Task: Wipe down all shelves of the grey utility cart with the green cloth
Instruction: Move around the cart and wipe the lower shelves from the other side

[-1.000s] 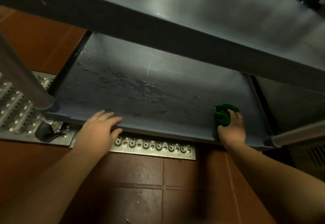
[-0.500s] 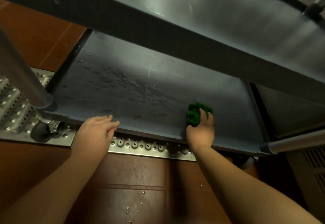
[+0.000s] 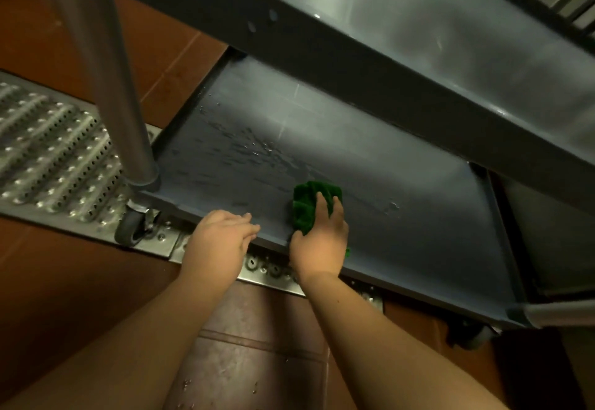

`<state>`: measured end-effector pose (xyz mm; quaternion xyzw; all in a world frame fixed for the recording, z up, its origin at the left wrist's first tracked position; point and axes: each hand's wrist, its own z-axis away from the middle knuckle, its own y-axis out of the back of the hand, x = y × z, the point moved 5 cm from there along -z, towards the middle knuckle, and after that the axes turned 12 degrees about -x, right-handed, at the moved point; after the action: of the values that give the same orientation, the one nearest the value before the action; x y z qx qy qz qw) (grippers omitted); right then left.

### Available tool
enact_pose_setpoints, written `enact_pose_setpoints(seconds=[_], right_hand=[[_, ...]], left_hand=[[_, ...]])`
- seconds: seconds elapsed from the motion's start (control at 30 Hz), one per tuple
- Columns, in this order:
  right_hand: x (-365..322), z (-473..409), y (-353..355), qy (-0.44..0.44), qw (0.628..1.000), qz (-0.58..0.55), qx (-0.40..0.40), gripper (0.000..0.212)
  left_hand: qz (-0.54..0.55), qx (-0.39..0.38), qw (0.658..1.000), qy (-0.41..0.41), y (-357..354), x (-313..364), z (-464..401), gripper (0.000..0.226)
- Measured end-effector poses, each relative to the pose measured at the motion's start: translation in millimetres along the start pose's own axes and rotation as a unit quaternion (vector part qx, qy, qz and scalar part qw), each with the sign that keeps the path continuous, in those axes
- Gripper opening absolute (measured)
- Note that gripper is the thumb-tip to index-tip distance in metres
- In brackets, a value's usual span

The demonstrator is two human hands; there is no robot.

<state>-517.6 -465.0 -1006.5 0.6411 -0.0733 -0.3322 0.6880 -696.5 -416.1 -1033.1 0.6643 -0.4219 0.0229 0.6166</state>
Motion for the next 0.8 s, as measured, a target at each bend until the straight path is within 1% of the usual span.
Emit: enact_pose_setpoints(seconds=[0.1, 0.17, 0.23, 0.3, 0.4, 0.47, 0.53, 0.6, 0.67, 0.73, 0.8], right_hand=[[13, 2, 4, 0.017, 1.000, 0.017, 0.000, 0.080], [26, 2, 10, 0.010, 1.000, 0.020, 0.005, 0.079], [39, 2, 16, 0.000, 1.000, 0.019, 0.000, 0.079], [46, 4, 20, 0.008, 1.000, 0.025, -0.008, 0.077], [47, 7, 20, 0.019, 0.999, 0.017, -0.021, 0.075], [47, 10, 18, 0.011, 1.000, 0.000, -0.026, 0.075], [46, 13, 17, 0.006, 1.000, -0.009, -0.023, 0.076], [43, 16, 17, -0.001, 1.000, -0.024, -0.020, 0.076], [36, 17, 15, 0.000, 0.999, -0.039, -0.028, 0.078], [26, 16, 11, 0.002, 0.998, -0.045, -0.036, 0.079], [18, 18, 7, -0.001, 0.999, -0.033, -0.036, 0.079]], left_hand=[[-0.015, -0.008, 1.000, 0.006, -9, 7, 3, 0.021], [-0.013, -0.032, 0.999, 0.012, -20, 17, 6, 0.018], [-0.004, -0.059, 0.998, 0.018, -27, 28, 8, 0.022], [0.002, -0.061, 0.998, 0.011, -24, 33, 9, 0.018], [-0.033, -0.075, 0.997, -0.010, -17, 32, 11, 0.027], [-0.030, -0.071, 0.997, -0.015, -14, 32, 16, 0.024], [-0.020, -0.073, 0.997, -0.014, -11, 36, 23, 0.036], [-0.024, -0.079, 0.996, -0.037, -9, 38, 31, 0.049], [-0.025, -0.100, 0.994, -0.043, -6, 31, 36, 0.056], [0.020, -0.140, 0.989, -0.030, -3, 22, 33, 0.058], [0.084, -0.173, 0.981, -0.021, 0, 15, 25, 0.055]])
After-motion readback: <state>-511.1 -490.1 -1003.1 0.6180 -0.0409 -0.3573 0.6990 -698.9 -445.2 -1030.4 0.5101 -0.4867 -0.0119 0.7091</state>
